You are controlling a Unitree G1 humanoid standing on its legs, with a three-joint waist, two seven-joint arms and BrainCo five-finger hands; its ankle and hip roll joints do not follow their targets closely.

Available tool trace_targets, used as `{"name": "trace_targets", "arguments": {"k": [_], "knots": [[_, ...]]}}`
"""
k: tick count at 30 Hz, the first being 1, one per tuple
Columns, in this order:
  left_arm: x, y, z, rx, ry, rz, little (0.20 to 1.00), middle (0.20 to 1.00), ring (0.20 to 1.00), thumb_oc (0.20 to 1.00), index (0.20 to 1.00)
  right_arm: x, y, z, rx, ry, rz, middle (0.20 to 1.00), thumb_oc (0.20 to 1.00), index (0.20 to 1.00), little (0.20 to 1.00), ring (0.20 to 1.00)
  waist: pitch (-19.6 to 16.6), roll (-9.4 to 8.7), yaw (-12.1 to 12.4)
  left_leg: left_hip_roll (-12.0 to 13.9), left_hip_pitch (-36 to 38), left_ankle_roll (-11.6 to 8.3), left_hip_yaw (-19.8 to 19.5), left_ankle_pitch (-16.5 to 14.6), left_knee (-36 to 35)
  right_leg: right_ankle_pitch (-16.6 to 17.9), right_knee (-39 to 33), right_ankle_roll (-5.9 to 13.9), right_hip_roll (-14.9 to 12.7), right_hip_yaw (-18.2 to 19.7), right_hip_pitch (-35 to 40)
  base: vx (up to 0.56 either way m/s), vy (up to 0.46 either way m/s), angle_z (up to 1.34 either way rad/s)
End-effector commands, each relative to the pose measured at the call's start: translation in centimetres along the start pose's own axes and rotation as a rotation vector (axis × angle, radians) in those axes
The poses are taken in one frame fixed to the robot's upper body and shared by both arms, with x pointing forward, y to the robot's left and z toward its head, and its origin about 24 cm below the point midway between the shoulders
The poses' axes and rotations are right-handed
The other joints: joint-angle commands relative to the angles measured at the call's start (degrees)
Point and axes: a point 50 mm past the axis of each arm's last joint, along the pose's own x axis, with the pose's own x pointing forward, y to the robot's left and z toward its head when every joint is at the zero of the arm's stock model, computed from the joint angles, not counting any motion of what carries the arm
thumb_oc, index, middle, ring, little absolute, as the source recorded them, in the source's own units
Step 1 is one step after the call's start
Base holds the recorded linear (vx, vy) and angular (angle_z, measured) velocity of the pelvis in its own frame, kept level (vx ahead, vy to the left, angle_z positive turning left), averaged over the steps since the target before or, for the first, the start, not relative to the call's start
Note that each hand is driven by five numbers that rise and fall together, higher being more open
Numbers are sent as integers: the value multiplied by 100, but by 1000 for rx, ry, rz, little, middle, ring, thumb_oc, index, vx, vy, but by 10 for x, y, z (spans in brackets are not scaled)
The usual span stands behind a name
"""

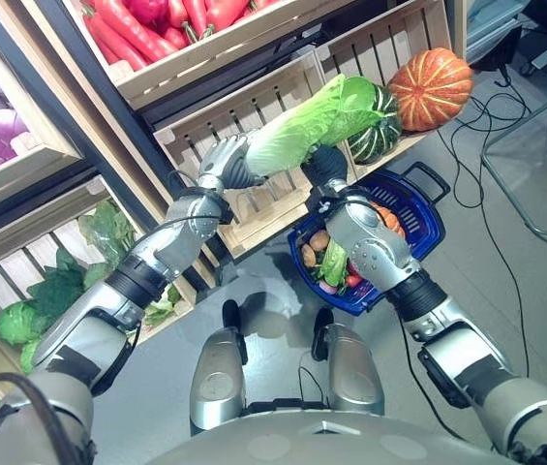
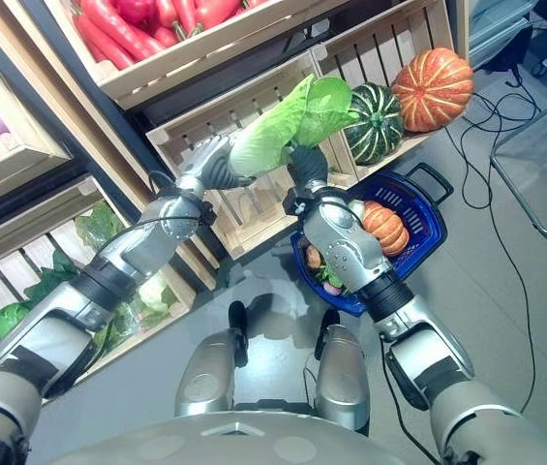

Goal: Pick up fruits and vegetables into the basket

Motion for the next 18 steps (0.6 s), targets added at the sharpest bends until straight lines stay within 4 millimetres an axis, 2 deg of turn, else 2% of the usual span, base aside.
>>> {"name": "trace_targets", "arguments": {"k": [1, 7, 8, 9, 10, 17, 18], "knots": [[0, -23, 60, 31, -261, -214, 200, 200, 200, 200, 200, -3, 101, 46, -23, -226, 531, 200, 200, 200, 200, 200, -25, -94, 64, -108, 269, 100, 221, -954, 441, 273, -929, 322, -107, -34, 594, -13, -7, 5], [-4, -27, 60, 87, -277, -261, 200, 200, 200, 200, 200, -3, 98, 52, -44, -229, 512, 200, 200, 200, 200, 200, 1, -106, 89, -94, 248, 101, 213, -956, 427, 280, -935, 352, -108, -51, 571, -26, -21, 2], [-4, -26, 58, 99, -264, -257, 288, 288, 288, 288, 288, -2, 95, 54, -37, -235, 479, 200, 200, 200, 200, 200, 24, -118, 79, -85, 227, 99, 221, -949, 434, 290, -931, 357, -107, -48, 549, -66, -35, 1], [-3, -25, 57, 99, -255, -245, 837, 837, 837, 837, 837, -1, 92, 55, -35, -241, 460, 200, 200, 200, 200, 200, 42, -122, 74, -79, 211, 99, 225, -946, 442, 293, -923, 357, -105, -47, 530, -80, -33, 1], [-3, -24, 54, 101, -241, -233, 1000, 1000, 1000, 1000, 1000, 1, 88, 57, -31, -254, 436, 200, 200, 200, 200, 200, 66, -122, 66, -66, 202, 98, 233, -942, 436, 292, -916, 357, -101, -53, 512, -62, -19, 1], [-4, -22, 29, -23, -97, -167, 1000, 1000, 1000, 1000, 1000, 1, 60, 83, -93, -401, 268, 200, 200, 200, 200, 200, 264, -98, -8, -18, 20, 75, 247, -891, 466, 297, -797, 348, -89, -55, 282, -101, -16, 2], [-7, -23, 19, -85, -45, -150, 1000, 1000, 1000, 1000, 1000, -1, 48, 94, -122, -460, 221, 200, 200, 200, 200, 200, 358, -69, -29, -13, -14, 75, 245, -916, 501, 252, -719, 345, -82, -62, 223, -144, -7, 3]]}}
